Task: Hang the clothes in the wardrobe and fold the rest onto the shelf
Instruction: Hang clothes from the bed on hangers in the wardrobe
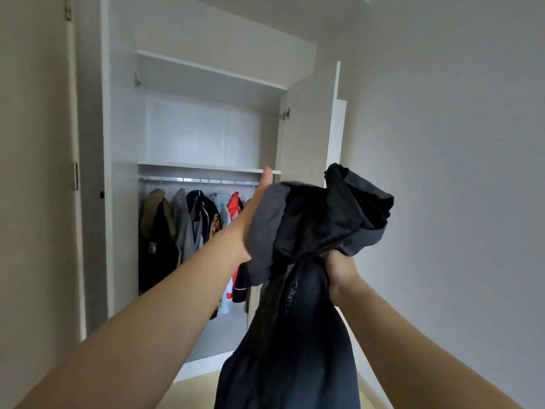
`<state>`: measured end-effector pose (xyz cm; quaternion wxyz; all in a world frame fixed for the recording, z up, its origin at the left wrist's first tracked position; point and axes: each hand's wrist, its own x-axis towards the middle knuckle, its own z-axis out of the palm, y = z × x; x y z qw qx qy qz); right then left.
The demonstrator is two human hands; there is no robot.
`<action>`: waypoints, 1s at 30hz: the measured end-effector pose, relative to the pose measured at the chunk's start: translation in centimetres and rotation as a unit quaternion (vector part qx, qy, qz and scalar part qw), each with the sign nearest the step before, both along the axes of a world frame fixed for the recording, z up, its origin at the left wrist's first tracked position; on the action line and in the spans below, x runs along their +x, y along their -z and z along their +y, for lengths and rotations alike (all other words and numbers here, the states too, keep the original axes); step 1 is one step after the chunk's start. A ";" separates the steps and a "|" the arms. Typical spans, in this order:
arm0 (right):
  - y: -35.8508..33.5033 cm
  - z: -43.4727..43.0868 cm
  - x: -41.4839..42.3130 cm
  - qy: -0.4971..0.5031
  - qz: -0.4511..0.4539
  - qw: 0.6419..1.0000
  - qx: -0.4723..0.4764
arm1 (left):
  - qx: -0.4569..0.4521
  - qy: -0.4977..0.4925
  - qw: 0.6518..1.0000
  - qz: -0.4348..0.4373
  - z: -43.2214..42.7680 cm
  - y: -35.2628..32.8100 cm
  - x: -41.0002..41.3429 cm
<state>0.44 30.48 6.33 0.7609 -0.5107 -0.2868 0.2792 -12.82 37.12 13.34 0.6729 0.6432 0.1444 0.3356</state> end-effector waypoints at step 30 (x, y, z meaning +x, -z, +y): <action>1.5 31.3 20.6 -0.223 0.083 0.971 -0.001 | 0.127 -0.308 0.922 0.195 37.7 4.9 18.3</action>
